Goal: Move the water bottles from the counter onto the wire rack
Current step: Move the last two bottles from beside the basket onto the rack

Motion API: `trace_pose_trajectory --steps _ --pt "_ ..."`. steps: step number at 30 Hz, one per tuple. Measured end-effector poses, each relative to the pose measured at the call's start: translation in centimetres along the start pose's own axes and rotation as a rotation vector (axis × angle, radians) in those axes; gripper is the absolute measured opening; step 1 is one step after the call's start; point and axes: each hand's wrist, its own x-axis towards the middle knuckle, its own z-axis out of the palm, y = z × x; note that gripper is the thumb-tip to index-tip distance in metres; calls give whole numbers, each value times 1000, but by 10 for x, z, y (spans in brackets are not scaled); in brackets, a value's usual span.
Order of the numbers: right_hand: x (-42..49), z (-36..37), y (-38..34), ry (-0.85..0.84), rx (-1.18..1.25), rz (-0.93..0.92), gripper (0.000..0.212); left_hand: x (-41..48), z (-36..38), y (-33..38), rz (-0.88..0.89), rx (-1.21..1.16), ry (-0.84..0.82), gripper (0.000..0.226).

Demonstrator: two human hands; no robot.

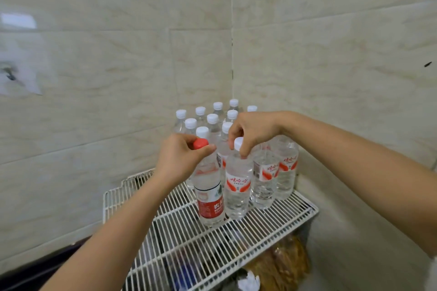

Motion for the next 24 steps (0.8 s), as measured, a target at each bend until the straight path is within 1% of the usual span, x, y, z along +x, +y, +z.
trace_pose_trajectory --steps 5,9,16,17,19,20,24 --pt "4 -2 2 -19 -45 -3 23 5 10 -5 -20 -28 -7 30" --pt "3 0 6 27 -34 -46 25 5 15 -6 -22 -24 21 26" --pt "6 3 14 111 -45 -55 36 6 17 -4 15 27 20 19" --pt "8 4 16 126 -57 -60 36 6 16 -4 20 35 23 25" --pt "11 8 18 163 -87 -75 35 6 14 -3 26 50 18 45" --pt "12 9 19 180 -97 -83 35 6 14 -2 33 58 10 51" --pt "13 10 21 210 -109 -101 35 4 16 0 58 66 26 52"
